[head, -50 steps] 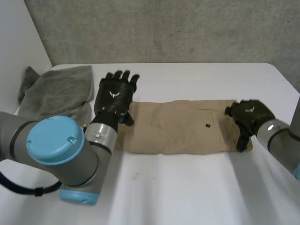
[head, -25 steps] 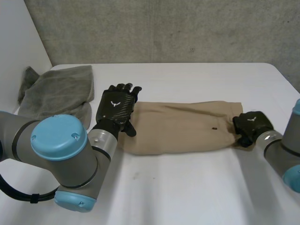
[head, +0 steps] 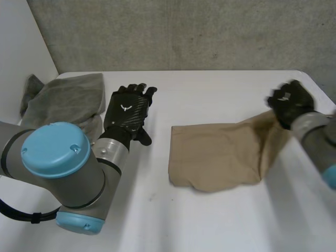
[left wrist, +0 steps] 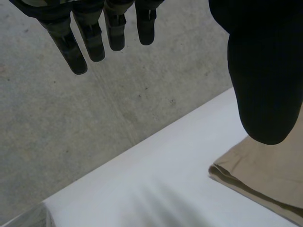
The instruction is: Fold the laundry.
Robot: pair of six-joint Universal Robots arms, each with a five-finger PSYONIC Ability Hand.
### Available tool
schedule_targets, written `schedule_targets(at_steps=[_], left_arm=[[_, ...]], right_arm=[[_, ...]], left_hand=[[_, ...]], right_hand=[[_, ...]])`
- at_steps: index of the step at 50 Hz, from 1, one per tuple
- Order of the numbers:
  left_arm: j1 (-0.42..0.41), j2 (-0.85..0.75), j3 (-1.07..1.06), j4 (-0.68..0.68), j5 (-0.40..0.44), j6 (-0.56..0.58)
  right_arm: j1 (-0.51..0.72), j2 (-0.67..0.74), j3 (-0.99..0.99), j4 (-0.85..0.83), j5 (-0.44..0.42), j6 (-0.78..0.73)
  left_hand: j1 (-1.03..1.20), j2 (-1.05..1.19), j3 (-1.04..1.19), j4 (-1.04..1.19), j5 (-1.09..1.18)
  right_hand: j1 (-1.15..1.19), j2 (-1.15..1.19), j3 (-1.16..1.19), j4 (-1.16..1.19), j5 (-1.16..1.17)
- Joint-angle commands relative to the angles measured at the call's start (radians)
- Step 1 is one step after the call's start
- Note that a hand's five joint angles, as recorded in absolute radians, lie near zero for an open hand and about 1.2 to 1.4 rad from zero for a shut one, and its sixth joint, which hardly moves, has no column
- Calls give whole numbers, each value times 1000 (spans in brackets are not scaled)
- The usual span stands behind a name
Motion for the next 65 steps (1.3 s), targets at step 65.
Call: schedule_targets(at_steps=[65], left_arm=[[-79, -271, 466, -536, 107, 39]], right_arm=[[139, 233, -279, 354, -56, 614]], left_hand=[[1, -16, -22, -13, -30]], right_hand=[[-807, -996, -1018, -1015, -967]])
